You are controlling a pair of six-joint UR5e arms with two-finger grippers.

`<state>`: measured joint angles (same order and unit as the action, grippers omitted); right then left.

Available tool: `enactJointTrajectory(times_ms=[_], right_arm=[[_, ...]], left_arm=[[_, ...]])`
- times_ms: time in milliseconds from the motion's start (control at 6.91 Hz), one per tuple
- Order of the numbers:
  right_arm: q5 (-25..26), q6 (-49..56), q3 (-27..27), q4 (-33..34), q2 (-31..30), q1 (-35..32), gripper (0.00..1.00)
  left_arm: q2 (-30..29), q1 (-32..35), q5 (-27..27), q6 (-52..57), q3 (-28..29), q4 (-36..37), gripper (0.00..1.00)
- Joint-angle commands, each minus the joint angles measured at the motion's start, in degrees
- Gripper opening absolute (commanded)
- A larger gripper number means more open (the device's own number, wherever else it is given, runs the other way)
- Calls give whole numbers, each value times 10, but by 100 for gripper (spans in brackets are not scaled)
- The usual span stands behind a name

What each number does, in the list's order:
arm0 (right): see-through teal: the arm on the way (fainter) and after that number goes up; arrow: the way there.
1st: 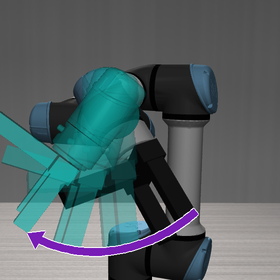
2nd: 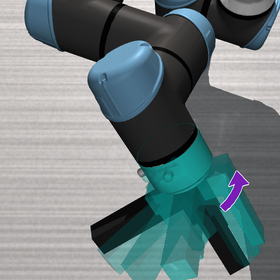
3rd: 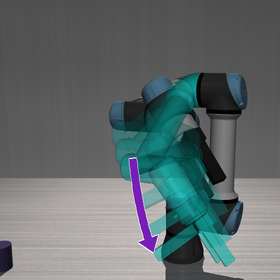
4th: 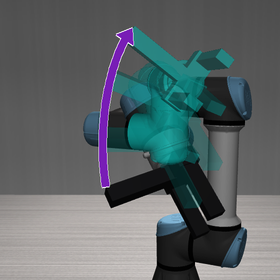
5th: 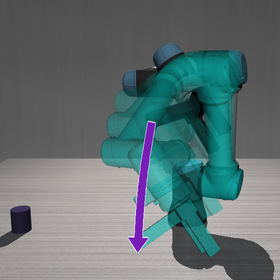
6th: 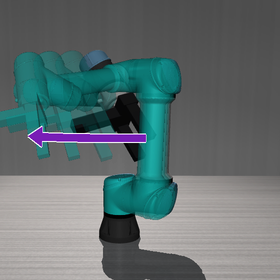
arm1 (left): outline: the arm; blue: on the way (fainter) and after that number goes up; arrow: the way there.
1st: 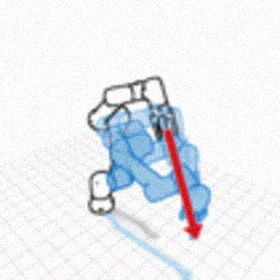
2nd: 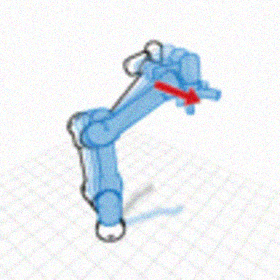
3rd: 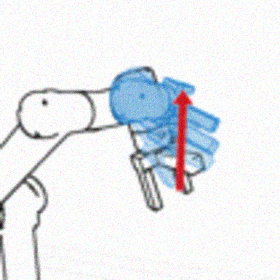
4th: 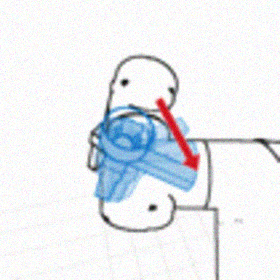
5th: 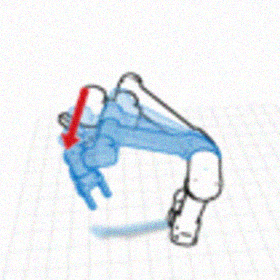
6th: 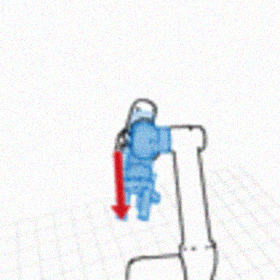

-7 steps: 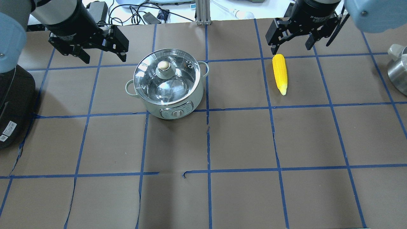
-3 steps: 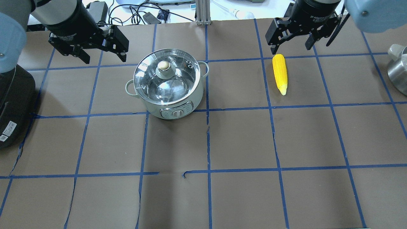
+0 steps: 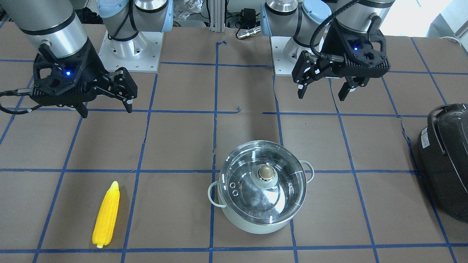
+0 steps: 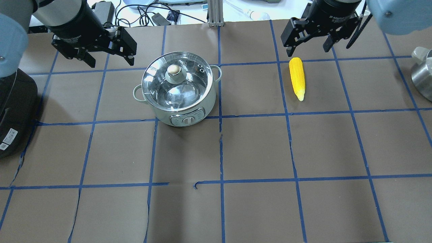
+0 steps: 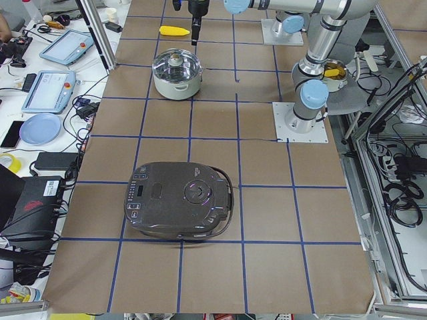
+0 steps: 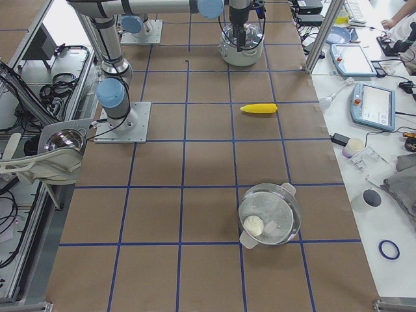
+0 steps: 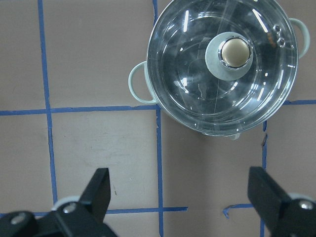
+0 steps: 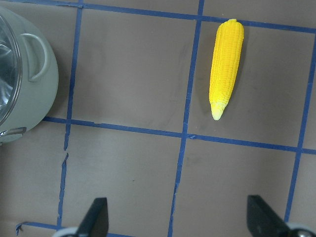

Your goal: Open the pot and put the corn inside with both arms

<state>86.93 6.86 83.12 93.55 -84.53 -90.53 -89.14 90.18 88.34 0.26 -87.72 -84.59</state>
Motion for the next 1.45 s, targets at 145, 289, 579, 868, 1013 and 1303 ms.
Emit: enactJointTrajectory(times_ms=[145,289,579,868,1013,1303], right_arm=[[0,1,-1,8,-1,0,100],[0,2,-2,7,-2,0,100],[-3,1,-2,7,-4,-2,100],[1,0,0,7,-2,-1,100],[5,2,0,8,-2,0,100],[3,1,1,7,-2,-1,100]], left_arm=[[-1,0,-1,0,0,0,100],[-1,0,-1,0,0,0,100],[-9,4,-6,-3,-1,9,100],[-4,6,-4,-6,-1,5,100],[-1,6,1,-5,-5,-1,100],[-1,6,3,-25,-22,9,100]])
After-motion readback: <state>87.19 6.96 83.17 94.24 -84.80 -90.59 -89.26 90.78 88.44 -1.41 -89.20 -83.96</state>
